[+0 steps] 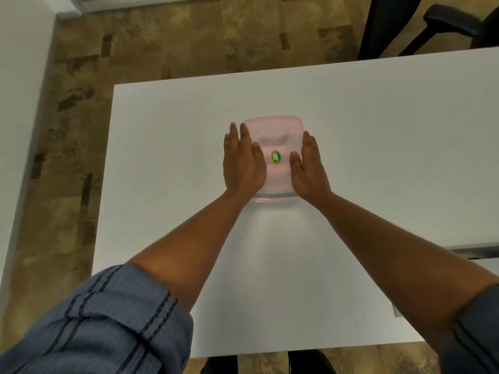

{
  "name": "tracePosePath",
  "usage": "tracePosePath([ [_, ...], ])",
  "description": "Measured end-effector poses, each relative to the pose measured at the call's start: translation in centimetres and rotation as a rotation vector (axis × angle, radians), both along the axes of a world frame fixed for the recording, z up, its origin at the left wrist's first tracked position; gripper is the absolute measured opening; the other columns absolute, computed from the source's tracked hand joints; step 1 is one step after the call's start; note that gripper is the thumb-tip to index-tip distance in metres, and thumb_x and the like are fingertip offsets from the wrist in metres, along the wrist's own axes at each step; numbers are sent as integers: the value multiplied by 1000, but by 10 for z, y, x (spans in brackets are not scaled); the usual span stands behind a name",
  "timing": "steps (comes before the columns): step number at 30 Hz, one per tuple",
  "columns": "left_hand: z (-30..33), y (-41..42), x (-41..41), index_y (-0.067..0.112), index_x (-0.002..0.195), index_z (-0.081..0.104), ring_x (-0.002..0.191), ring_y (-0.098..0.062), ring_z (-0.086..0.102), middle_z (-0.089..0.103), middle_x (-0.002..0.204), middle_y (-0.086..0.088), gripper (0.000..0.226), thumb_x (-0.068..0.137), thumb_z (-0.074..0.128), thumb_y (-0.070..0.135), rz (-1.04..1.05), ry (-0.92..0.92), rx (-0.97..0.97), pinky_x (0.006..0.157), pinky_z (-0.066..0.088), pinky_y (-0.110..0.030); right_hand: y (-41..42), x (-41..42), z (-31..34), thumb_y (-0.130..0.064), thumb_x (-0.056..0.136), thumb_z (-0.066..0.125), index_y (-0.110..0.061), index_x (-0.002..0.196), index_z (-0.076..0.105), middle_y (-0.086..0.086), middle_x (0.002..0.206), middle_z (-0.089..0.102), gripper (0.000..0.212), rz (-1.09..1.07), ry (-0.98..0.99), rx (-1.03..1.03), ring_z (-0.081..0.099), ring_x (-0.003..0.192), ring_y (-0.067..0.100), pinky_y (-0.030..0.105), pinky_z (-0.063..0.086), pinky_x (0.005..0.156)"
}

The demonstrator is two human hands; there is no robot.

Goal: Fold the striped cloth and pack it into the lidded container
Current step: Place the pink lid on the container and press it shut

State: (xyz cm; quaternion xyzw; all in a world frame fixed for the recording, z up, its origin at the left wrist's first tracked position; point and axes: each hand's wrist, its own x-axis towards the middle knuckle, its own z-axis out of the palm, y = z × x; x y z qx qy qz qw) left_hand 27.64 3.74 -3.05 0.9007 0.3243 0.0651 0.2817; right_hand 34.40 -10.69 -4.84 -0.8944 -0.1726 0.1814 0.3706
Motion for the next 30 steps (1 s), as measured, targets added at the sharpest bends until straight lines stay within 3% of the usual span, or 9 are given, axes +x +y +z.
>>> tracePosePath([
  [3, -8, -2, -12, 14, 159, 28, 152, -24, 31, 31, 167, -5, 52, 111, 27, 33, 142, -26, -212, 121, 31, -42, -2, -3, 0, -38, 110, 32, -12, 163, 12, 7, 170, 22, 62, -120, 103, 154, 25, 155, 24, 42, 25, 125],
  [7, -19, -2, -18, 14, 150, 47, 133, -29, 54, 57, 148, -8, 46, 111, 30, 33, 219, -160, -357, 112, 43, -41, -5, -5, -5, -39, 110, 32, -14, 161, 24, 4, 167, 30, 57, -270, 282, 303, 31, 151, 20, 25, 27, 117],
  [10, -20, -5, -17, 14, 141, 57, 117, -23, 63, 68, 133, -4, 42, 111, 33, 31, 258, -284, -472, 103, 51, -36, -7, -5, -8, -29, 111, 33, -11, 144, 52, 5, 142, 59, 42, -261, 286, 419, 55, 131, 20, 39, 42, 116],
  [12, -22, -4, -16, 15, 140, 59, 117, -20, 62, 68, 132, -3, 42, 111, 33, 31, 271, -311, -537, 105, 51, -37, -6, -5, -6, -26, 111, 34, -17, 135, 57, -2, 128, 65, 35, -251, 287, 469, 62, 118, 16, 41, 48, 110],
  [17, -27, -1, -13, 15, 135, 62, 119, -18, 63, 68, 127, 1, 39, 111, 35, 30, 311, -376, -789, 109, 50, -37, -4, -3, -2, -26, 111, 38, -21, 138, 55, 1, 134, 64, 32, -284, 374, 565, 62, 125, 20, 38, 51, 106],
  [19, -27, 0, -12, 13, 131, 65, 116, -20, 65, 70, 123, -1, 37, 110, 39, 29, 357, -397, -897, 107, 51, -38, -5, -4, -2, -26, 108, 45, -21, 132, 61, -2, 124, 70, 29, -350, 435, 612, 68, 114, 16, 34, 57, 94],
  [22, -24, 3, -10, 11, 137, 62, 126, -25, 62, 66, 136, -8, 37, 109, 46, 28, 426, -383, -1006, 113, 48, -44, -6, -3, 1, -23, 105, 53, -19, 123, 69, -5, 111, 76, 24, -411, 523, 707, 73, 100, 13, 29, 60, 80],
  [27, -17, 17, -14, 8, 136, 62, 127, -33, 62, 65, 138, -13, 34, 105, 55, 21, 444, -391, -1142, 111, 49, -51, -2, -6, 11, -22, 105, 54, -7, 136, 62, 9, 128, 71, 36, -409, 590, 801, 70, 110, 24, 42, 59, 91],
  [30, -9, 29, -26, 7, 132, 65, 123, -36, 64, 68, 133, -15, 31, 105, 55, 20, 431, -421, -1146, 107, 51, -54, 10, -16, 21, -22, 103, 56, -7, 137, 63, 10, 130, 70, 37, -395, 624, 838, 69, 114, 26, 45, 58, 96],
])
